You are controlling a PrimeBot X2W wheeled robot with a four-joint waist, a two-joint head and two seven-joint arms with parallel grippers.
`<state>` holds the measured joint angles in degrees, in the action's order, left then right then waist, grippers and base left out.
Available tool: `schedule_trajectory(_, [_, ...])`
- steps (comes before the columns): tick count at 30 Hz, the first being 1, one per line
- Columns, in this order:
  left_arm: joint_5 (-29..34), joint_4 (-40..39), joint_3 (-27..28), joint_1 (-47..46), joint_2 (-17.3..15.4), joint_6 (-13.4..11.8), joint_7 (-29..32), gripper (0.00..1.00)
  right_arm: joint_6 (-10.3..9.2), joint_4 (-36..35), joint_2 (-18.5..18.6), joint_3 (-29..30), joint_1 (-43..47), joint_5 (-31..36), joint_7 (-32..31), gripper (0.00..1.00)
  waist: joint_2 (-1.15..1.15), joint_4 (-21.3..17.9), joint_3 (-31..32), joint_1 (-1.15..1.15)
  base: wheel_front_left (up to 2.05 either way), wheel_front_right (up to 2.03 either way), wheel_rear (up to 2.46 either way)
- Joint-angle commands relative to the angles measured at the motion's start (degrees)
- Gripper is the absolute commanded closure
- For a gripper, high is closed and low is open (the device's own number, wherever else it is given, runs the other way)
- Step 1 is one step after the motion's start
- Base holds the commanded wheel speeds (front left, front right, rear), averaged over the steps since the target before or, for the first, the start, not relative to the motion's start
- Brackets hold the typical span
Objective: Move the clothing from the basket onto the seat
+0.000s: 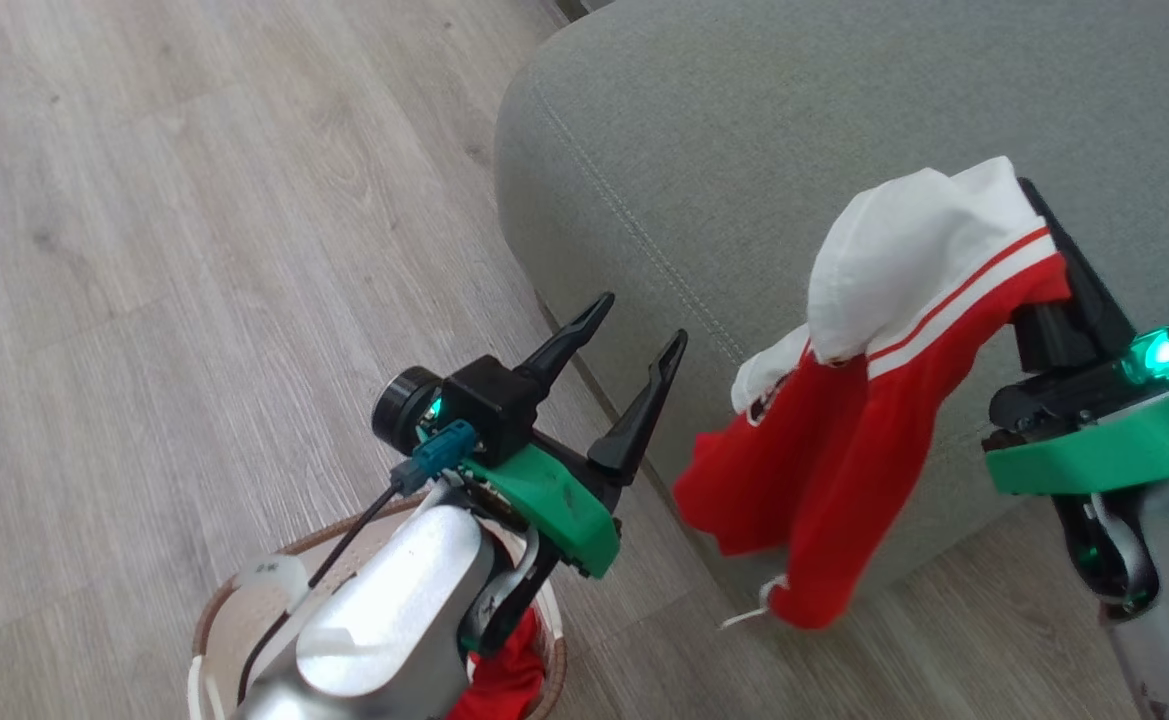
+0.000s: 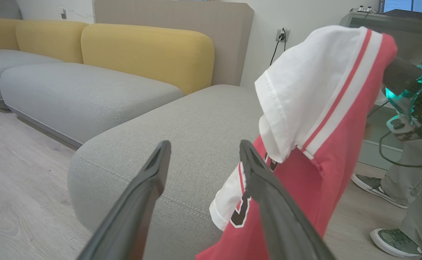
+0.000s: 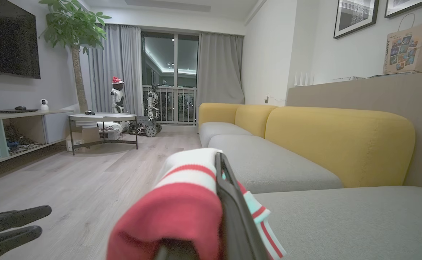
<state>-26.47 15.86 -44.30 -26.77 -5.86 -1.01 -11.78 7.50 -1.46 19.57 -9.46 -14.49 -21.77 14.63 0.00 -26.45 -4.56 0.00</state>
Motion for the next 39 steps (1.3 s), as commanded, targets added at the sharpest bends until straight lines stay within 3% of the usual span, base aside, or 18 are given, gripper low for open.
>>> schedule_trajectory(1, [0.4,-1.45,1.58,-3.24,-0.12,-0.12,-0.59,0.0,-0.01,-2.33,0.54,-0.13,-0.47,-0.49,0.37,1.0,0.0,-0.1,-0.14,0.0,0.0,0.0,0.0])
schedule_trajectory(6, [0.37,-0.83,1.37,-3.76,0.01,-0.03,-0.86,0.0,-0.01,-2.81,0.59,0.25,-1.27,-0.95,0.37,1.0,0.0,-0.11,-0.61,0.0,0.0,0.0,0.0])
schedule_trajectory(8, [0.42,-0.67,1.43,-4.15,-0.02,-0.24,-0.9,0.0,-0.01,-3.2,0.78,-0.07,-4.33,-4.42,0.37,1.0,0.0,-0.26,-1.14,0.0,0.0,0.0,0.0])
schedule_trajectory(15, [0.96,-0.42,0.45,-5.77,0.29,-0.36,-0.03,0.0,-0.01,-0.11,8.33,-2.02,-16.91,-8.49,0.37,1.0,0.0,0.98,-3.96,0.0,0.0,0.0,0.0])
schedule_trajectory(23, [2.07,-0.19,-1.12,-9.1,1.0,-0.41,1.41,0.0,-0.01,13.87,16.21,-6.15,-34.01,-22.11,0.37,1.0,0.0,3.5,-9.05,0.0,0.0,0.0,0.0])
schedule_trajectory(29, [3.68,-0.66,-3.37,-13.28,1.96,-0.3,2.32,0.0,-0.01,26.27,23.49,-12.23,-46.0,-28.16,0.37,1.0,0.0,6.55,-14.77,0.0,0.0,0.0,0.0])
schedule_trajectory(35, [4.79,-0.72,-5.91,-17.41,2.69,-0.6,2.21,0.0,-0.01,31.74,29.17,-11.32,-52.45,-28.64,0.37,1.0,0.0,9.32,-20.1,0.0,0.0,0.0,0.0])
schedule_trajectory(39, [4.87,-0.11,-7.9,-20.53,2.91,-1.15,1.97,0.0,-0.01,34.99,30.9,-6.63,-55.98,-29.14,0.37,1.0,0.0,10.99,-23.85,0.0,0.0,0.0,0.0])
